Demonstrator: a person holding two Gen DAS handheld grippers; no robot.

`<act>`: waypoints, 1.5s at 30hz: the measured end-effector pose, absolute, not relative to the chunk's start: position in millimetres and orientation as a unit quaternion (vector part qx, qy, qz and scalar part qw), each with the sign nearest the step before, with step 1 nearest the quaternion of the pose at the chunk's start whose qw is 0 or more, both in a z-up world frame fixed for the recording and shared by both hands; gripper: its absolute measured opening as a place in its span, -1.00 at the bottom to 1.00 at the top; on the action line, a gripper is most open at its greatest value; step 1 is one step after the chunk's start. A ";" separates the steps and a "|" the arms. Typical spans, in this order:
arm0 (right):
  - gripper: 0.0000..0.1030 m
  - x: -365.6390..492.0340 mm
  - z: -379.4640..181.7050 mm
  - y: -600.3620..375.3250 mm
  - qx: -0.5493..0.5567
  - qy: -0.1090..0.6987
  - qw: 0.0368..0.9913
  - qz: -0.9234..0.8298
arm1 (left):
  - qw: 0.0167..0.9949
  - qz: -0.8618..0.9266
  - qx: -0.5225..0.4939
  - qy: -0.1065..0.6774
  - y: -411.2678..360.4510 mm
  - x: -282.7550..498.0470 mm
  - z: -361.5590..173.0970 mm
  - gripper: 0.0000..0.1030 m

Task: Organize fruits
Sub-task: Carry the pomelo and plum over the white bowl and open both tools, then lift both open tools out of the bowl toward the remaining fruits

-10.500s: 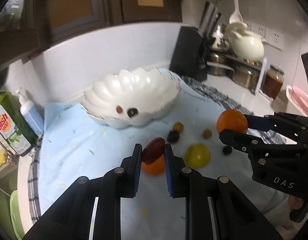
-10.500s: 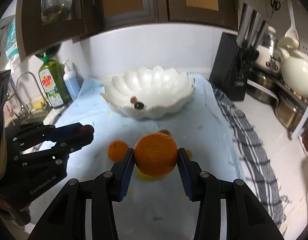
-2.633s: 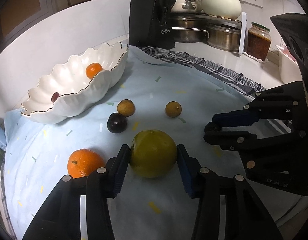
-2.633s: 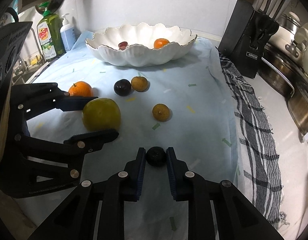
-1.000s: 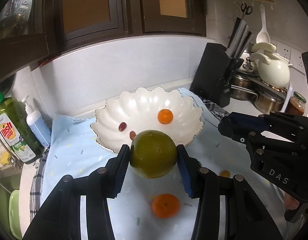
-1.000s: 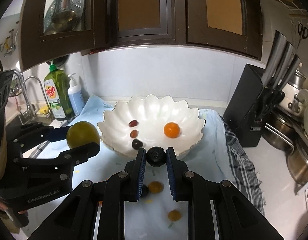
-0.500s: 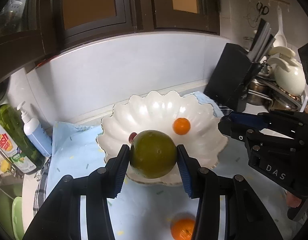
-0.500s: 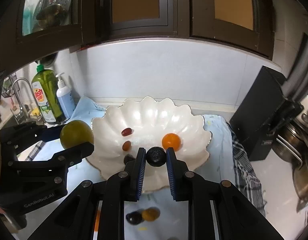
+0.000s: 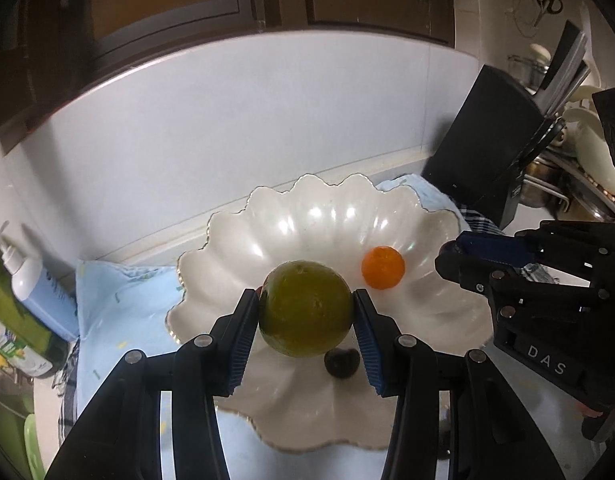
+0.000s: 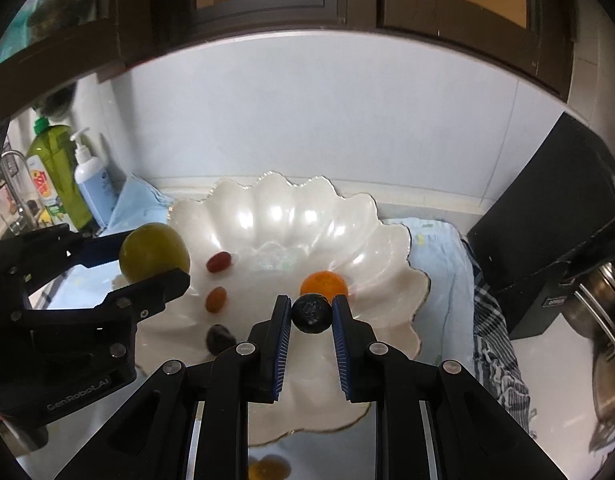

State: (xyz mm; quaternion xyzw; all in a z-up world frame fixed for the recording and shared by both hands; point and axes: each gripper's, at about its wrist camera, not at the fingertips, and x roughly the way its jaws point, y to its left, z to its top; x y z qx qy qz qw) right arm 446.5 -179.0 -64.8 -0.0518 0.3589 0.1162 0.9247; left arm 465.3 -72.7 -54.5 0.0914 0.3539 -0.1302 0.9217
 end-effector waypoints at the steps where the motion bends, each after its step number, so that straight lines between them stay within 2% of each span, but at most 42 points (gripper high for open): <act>1: -0.57 450.6 -67.6 -179.9 -0.053 0.364 0.923 0.117 | 0.920 -0.132 0.092 0.357 -74.3 469.6 -56.6 -0.09; 14: -0.57 482.8 -98.0 -183.0 -0.051 0.412 0.903 0.112 | 0.890 -0.150 0.100 0.418 -92.8 516.2 -92.0 -0.09; 23: -0.56 489.7 -106.1 -183.9 -0.057 0.421 0.898 0.110 | 0.886 -0.144 0.105 0.427 -93.5 521.4 -100.0 -0.08; 24: -0.56 489.9 -106.1 -184.0 -0.057 0.420 0.899 0.110 | 0.889 -0.141 0.110 0.421 -94.0 520.1 -98.2 -0.05; 26: -0.50 490.3 -105.6 -184.2 -0.056 0.422 0.898 0.113 | 0.895 -0.133 0.120 0.409 -95.5 519.1 -94.0 0.20; 27: -0.34 490.6 -105.7 -184.6 -0.054 0.423 0.897 0.115 | 0.897 -0.129 0.123 0.406 -94.8 519.0 -92.2 0.20; 29: -0.21 489.0 -103.9 -186.7 -0.051 0.420 0.899 0.112 | 0.900 -0.117 0.127 0.400 -92.5 517.6 -88.5 0.24; 33: -0.21 481.7 -96.9 -188.4 -0.061 0.404 0.907 0.101 | 0.903 -0.102 0.128 0.397 -85.4 511.3 -82.6 0.29; 45: -0.20 450.3 -65.4 -194.8 -0.052 0.362 0.925 0.101 | 0.921 -0.075 0.115 0.365 -71.9 468.4 -46.1 0.60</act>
